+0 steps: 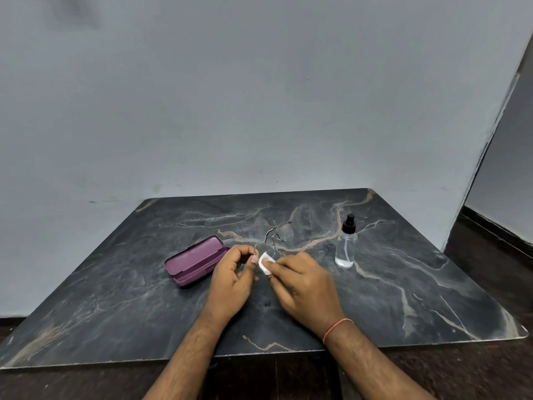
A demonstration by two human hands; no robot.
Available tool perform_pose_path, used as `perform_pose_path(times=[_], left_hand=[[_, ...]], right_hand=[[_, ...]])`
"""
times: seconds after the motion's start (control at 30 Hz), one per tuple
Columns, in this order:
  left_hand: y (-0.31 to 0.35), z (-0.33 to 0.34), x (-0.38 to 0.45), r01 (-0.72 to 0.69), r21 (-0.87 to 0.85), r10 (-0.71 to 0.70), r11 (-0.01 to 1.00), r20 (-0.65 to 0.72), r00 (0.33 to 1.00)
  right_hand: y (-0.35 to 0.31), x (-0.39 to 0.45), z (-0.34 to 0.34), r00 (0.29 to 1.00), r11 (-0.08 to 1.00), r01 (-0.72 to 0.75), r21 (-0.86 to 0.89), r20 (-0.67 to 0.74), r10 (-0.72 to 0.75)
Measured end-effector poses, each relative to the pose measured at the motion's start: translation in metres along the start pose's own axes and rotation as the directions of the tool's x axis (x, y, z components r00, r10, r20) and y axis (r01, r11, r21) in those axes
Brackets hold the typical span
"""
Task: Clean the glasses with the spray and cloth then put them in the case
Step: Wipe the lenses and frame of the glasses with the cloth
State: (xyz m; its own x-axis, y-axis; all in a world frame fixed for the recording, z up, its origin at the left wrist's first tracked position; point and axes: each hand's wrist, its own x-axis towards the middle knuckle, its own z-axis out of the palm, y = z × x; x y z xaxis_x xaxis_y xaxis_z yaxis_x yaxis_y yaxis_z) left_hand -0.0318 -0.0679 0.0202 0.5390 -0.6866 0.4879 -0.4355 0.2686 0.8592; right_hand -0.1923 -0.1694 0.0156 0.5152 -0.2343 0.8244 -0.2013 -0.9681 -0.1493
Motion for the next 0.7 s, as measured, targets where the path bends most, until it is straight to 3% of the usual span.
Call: perform_pose_path(times=[0.17, 0.37, 0.57, 0.7], left_hand=[[0.0048, 0.0001, -0.0024, 0.001, 0.001, -0.001, 1.0, 0.007, 1.0], [0.004, -0.0003, -0.0011, 0.005, -0.017, -0.005, 1.0, -0.006, 1.0], [-0.0022, 0.002, -0.0027, -0.007, 0.028, 0.007, 1.0, 0.024, 1.0], [-0.0012, 0.0012, -0.0022, -0.028, 0.054, 0.026, 0.998, 0.042, 0.999]], right_hand=[[0.0055, 0.002, 0.0021, 0.988, 0.99, -0.138, -0.023, -0.075, 0.136], [0.0009, 0.0001, 0.0007, 0.999, 0.999, -0.041, 0.026, 0.017, 0.041], [0.005, 0.0035, 0.0021, 0.975, 0.978, -0.209, 0.0, -0.072, 0.208], [0.0021, 0.0013, 0.0008, 0.995, 0.993, -0.093, 0.071, -0.016, 0.095]])
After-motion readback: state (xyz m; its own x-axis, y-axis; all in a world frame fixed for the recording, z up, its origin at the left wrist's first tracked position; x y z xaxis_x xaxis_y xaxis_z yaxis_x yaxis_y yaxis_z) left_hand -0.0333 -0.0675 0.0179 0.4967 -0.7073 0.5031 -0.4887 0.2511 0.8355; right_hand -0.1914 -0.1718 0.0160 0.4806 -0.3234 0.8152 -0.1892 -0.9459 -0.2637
